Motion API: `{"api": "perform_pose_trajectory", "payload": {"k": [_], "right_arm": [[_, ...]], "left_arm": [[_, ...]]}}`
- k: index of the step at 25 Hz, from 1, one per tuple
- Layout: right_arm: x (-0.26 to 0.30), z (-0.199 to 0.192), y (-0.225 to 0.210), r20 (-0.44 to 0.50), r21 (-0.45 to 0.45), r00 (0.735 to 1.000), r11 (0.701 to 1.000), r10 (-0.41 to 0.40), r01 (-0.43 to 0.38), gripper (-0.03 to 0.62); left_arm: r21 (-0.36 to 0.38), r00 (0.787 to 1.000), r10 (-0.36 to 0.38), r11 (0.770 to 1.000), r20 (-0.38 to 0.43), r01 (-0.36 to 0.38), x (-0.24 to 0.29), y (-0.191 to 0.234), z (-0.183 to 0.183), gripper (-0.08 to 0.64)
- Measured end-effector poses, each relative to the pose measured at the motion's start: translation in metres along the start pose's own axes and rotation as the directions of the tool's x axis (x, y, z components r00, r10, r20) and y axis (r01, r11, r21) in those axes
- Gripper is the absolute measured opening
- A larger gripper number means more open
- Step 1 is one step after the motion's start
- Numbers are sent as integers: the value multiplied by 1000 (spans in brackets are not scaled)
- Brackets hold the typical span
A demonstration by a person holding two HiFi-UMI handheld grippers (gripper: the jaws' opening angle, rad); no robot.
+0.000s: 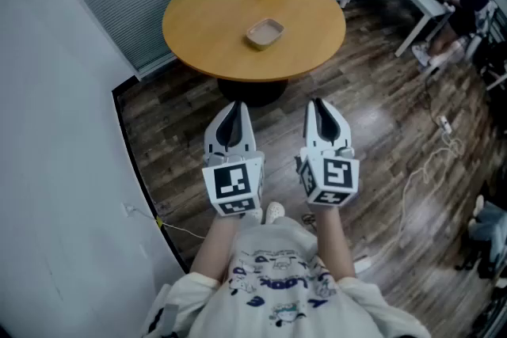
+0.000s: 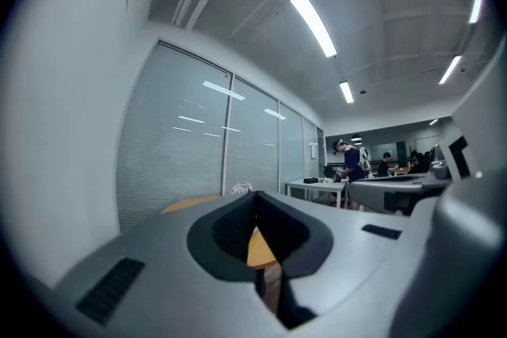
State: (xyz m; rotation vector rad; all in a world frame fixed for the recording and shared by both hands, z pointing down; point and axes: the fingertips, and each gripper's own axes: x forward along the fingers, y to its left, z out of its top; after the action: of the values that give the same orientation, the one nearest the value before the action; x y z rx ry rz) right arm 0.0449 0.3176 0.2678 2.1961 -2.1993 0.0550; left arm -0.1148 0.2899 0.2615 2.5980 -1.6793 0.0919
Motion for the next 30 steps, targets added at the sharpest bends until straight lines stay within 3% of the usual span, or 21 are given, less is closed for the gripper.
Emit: {"api": "perform_pose_trajectory", "payload": {"k": [16, 30], "right_arm": [[10, -8, -20, -15, 39, 1000, 999, 13, -12, 34], [44, -24, -50, -40, 74, 995, 994, 86, -83, 34]], "left_arm": [[3, 1000, 14, 1000, -21, -14, 15, -16, -6, 3], [-8, 996, 75, 997, -45, -75, 48, -30, -20, 3]]}}
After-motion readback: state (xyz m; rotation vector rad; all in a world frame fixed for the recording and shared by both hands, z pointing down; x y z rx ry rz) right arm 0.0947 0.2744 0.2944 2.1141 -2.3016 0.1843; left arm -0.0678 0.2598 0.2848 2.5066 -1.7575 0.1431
